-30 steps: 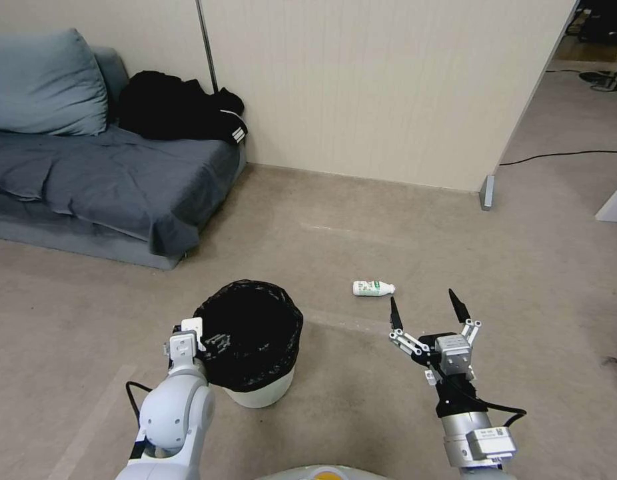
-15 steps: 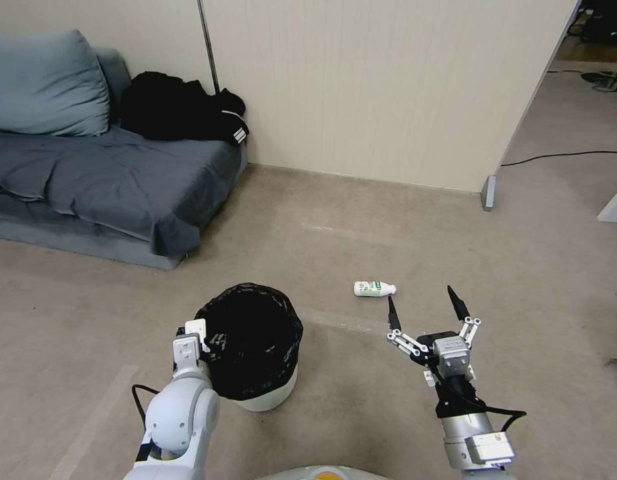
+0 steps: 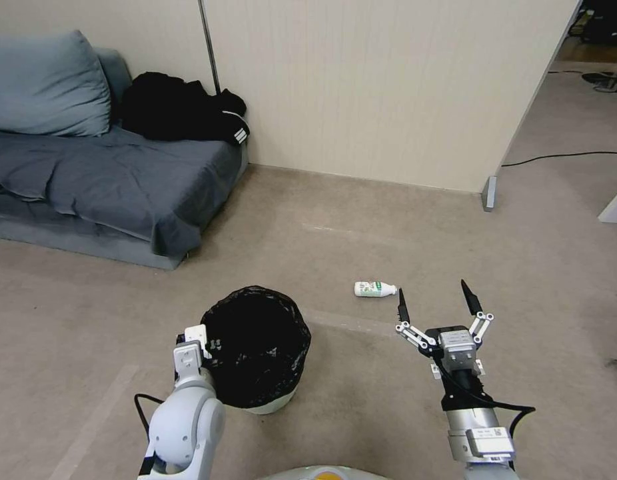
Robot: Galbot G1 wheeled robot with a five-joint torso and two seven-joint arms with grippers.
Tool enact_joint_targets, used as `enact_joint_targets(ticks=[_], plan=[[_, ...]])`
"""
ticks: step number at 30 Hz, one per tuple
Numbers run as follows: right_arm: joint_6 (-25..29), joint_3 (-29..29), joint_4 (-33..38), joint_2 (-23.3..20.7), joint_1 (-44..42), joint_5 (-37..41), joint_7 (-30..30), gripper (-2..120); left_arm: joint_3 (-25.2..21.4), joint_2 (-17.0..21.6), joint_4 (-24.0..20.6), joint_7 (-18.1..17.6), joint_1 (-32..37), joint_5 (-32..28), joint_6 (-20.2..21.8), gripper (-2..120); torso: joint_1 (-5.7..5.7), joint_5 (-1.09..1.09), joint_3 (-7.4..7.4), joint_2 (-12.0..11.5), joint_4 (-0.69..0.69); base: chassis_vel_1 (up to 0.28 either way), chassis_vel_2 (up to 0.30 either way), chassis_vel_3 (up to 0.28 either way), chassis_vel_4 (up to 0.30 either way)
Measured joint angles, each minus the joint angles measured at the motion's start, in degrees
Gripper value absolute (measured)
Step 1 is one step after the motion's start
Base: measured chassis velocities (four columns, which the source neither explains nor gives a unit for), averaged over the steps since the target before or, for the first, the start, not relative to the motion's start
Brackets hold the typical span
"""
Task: Pick up the trash bin, then pick up the garbage from the floor and place it into the trash bin.
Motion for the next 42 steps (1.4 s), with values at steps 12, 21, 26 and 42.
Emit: enact_joint_targets(ticks=[12,21,26,42], plan=[[0.1,-0.7,0.9,0.0,0.0,0.0,-0.1,100,-1.3,1.1,-4.5,3.5,3.6,2.7,0.3,7,0.00,0.02,0.01,0.0,0.00,0.000,0.000,0.000,0.000],[0.2,-1.1,1.5,0.0,-0.4,0.0,-0.2,100,-1.5,1.0,-6.6,3.5,4.8,3.3,0.2,5,0.00,0.05,0.01,0.0,0.00,0.000,0.000,0.000,0.000],[0.4,-1.3,1.8,0.0,-0.5,0.0,-0.3,100,-1.5,0.9,-8.0,3.5,5.6,3.4,0.2,5,0.00,0.05,0.01,0.0,0.01,0.000,0.000,0.000,0.000],[1.7,-2.2,2.2,0.0,-0.1,0.0,-0.1,100,0.6,0.8,-21.6,4.0,13.4,6.4,-0.4,2,0.00,0.06,0.00,0.0,0.01,0.000,0.000,0.000,0.000]])
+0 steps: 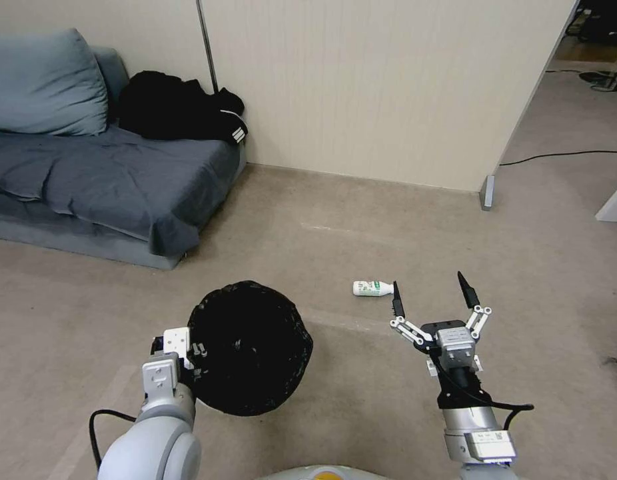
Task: Pick up the trash bin, then pick up the garbage from the floor and place it into the trash bin.
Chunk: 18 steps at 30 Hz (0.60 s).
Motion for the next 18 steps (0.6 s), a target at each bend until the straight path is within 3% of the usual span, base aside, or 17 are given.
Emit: enact_joint_targets(ticks=[5,18], plan=[[1.2,-0.1,-0.4,0.0,-0.2,1.5,-0.6,100,2.2,-0.2,-3.8,-0.1,4.8,2.5,-1.9,2,0.00,0.01,0.00,0.0,-0.01,0.000,0.000,0.000,0.000],[3.0,-1.2,-1.8,0.0,0.0,2.9,-2.4,100,5.7,0.1,-4.0,-0.5,7.6,5.6,-3.8,2,0.00,-0.01,0.00,0.0,-0.01,0.000,0.000,0.000,0.000]])
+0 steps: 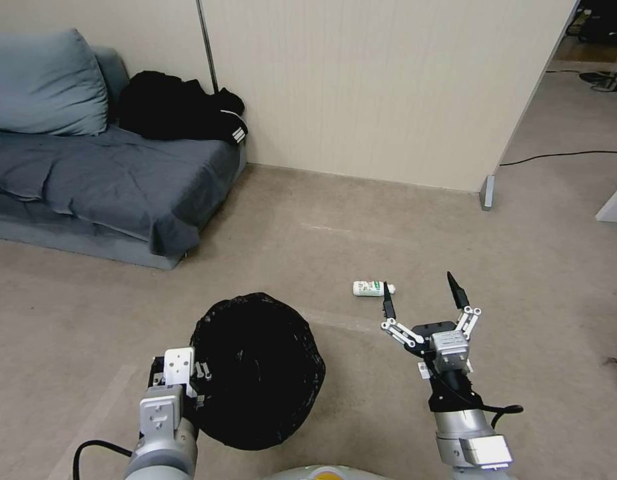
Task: Pick up the trash bin, then pick up the garbage from the floor and place it into the trash bin.
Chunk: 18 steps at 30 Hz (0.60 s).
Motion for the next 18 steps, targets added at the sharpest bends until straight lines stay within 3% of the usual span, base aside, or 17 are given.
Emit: enact_joint_targets(ticks=[18], plan=[[-0.3,0.1,-0.8,0.0,0.0,-0.3,-1.9,100,0.3,-0.1,0.2,0.3,-0.1,0.6,-0.3,2,-0.01,0.00,0.00,0.0,0.00,-0.008,0.007,0.004,-0.003]])
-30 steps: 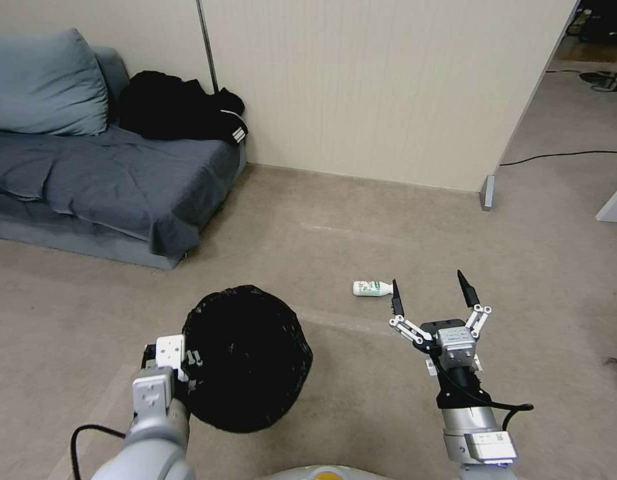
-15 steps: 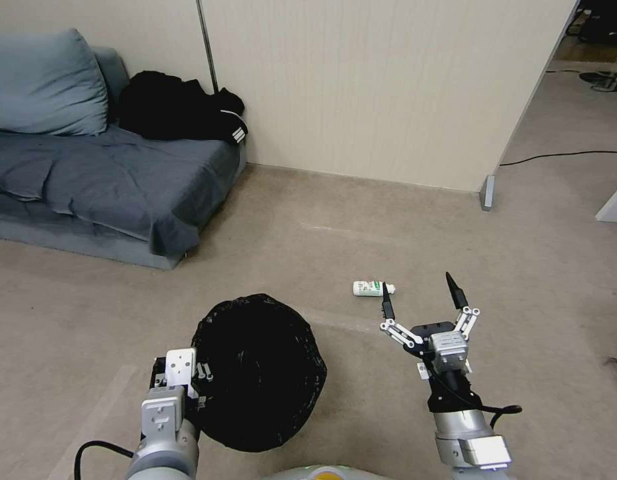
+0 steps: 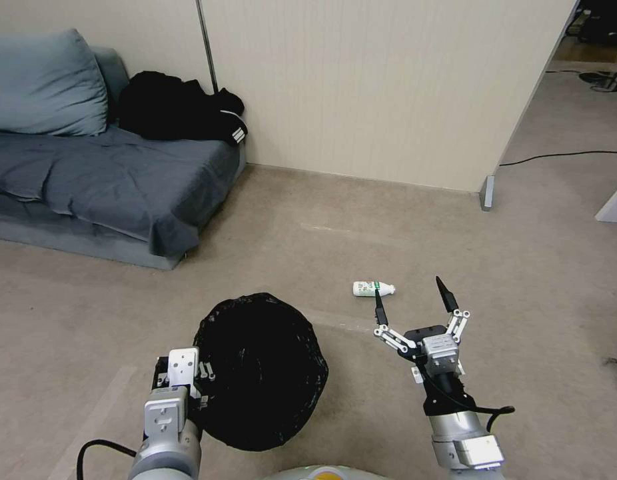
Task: Pick up the trash bin, then pick up the garbage from the floor and place it into the trash bin.
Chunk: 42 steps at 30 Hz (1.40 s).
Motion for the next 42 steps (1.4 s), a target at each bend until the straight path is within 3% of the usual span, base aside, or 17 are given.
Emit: enact_joint_targets(ticks=[21,30,37,42], plan=[[1.2,1.0,-1.7,-0.6,2.9,1.1,1.8,100,-0.3,-0.2,0.1,0.7,-0.1,1.4,0.0,2,0.01,0.00,0.00,0.0,0.00,-0.077,0.068,0.067,-0.067],[-4.2,0.5,-3.7,-5.6,7.8,2.5,2.8,100,-1.2,0.0,0.1,0.9,-0.4,0.8,0.0,2,0.01,0.01,0.01,0.0,-0.01,0.000,0.000,0.000,0.000],[-12.7,0.5,-7.2,-14.6,15.5,8.1,1.2,100,-2.2,0.4,0.1,1.1,-0.7,0.1,0.0,2,0.01,0.01,0.01,0.0,0.00,0.000,0.000,0.000,0.000],[-14.2,0.4,-11.0,-17.8,18.2,10.3,-1.7,100,-2.4,0.2,0.1,1.1,-0.7,0.1,0.1,2,0.01,0.01,0.01,0.0,0.00,0.000,0.000,0.000,0.000]])
